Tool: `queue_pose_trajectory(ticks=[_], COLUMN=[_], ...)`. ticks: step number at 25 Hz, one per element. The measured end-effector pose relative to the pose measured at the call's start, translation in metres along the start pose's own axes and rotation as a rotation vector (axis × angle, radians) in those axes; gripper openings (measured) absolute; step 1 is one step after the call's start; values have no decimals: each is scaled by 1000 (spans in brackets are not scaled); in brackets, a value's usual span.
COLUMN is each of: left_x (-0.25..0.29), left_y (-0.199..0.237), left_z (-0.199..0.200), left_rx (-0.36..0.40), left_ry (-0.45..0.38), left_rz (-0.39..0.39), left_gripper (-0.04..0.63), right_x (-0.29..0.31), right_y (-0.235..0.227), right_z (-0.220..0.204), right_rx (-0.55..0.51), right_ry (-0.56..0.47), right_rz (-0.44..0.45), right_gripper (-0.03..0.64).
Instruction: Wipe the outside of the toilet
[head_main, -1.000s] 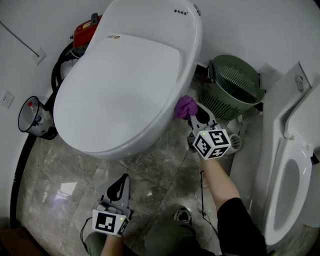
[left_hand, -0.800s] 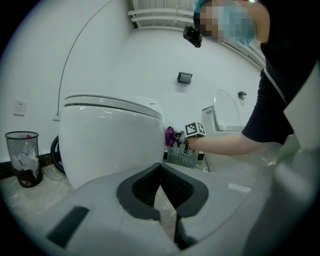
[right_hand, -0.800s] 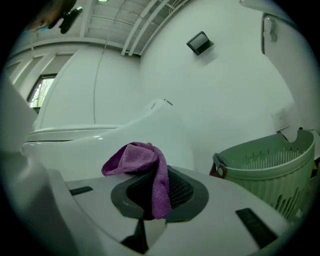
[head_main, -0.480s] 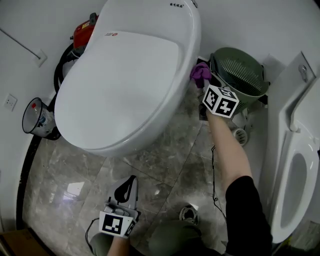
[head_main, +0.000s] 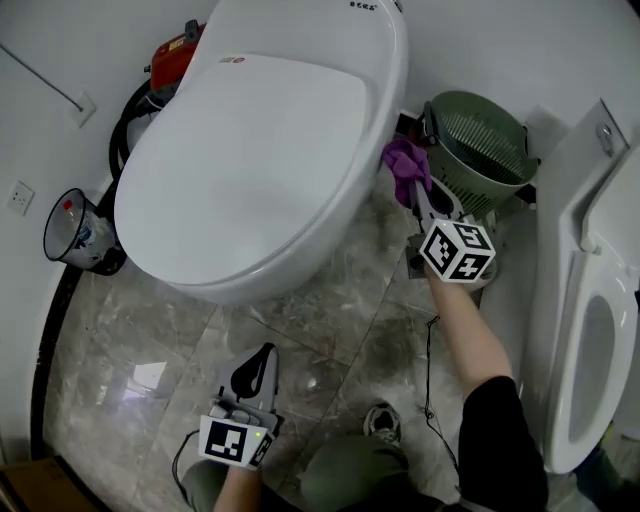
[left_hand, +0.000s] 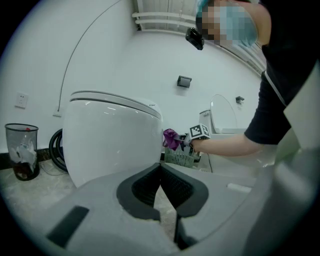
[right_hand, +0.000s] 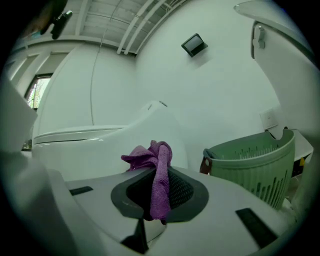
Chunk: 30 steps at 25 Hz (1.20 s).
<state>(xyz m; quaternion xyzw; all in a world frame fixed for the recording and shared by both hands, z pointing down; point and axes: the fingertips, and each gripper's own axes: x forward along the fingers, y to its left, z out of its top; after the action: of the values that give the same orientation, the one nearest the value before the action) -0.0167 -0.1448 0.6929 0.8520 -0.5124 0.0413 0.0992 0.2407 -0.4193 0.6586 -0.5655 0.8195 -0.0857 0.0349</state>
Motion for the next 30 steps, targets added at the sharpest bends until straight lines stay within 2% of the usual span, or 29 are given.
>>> queue_pose_trajectory(ticks=[10,19,24,30], left_x=[-6,-8,-8,-6], left_y=[9,5,5,4], left_z=[-11,-15,-17,-20], left_rx=[-21,-22,-18,-17], left_ry=[-9,-15,-6,4], left_rz=[-3,-8,-4,-3], left_gripper=[5,5,5,5], right_x=[-124,-143,-122,-101], right_y=[118,235,249,213], right_z=[-77,-125,-133,-121], right_rx=[85,71,50,23], right_ry=[40,121,120,102], right_rz=[230,494,508,445], right_gripper=[41,41,41,41])
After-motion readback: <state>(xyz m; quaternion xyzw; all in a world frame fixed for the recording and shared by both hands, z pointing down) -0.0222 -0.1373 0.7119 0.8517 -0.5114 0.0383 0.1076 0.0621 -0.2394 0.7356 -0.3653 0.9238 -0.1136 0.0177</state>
